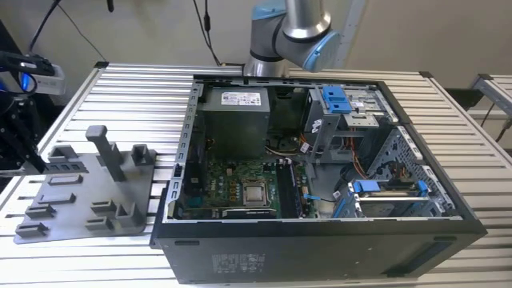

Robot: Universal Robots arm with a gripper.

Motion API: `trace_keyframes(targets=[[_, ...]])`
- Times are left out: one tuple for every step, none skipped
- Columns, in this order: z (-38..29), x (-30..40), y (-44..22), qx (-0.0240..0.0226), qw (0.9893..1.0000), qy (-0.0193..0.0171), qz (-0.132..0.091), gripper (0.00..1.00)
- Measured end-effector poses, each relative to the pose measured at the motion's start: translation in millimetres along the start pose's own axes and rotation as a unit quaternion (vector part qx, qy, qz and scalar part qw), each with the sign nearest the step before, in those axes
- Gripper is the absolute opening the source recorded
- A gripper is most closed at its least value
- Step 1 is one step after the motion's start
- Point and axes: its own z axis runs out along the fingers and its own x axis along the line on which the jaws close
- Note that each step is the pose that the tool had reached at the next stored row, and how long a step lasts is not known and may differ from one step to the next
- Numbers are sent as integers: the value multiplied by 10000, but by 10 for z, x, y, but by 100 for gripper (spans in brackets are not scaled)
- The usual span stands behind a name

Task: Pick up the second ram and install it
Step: 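Pick up the second ram and move it above second insertion slot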

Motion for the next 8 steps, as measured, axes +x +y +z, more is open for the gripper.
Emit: trace_keyframes(targets=[[-11,0,0,0,10000,0,0,14],[-23,-1,0,0,10000,0,0,14],[-40,-1,0,0,10000,0,0,14],[-59,-2,0,0,10000,0,0,14],[-79,-3,0,0,10000,0,0,14],[-98,-4,0,0,10000,0,0,14],[-118,-4,0,0,10000,0,0,14],[-139,-5,0,0,10000,0,0,14]])
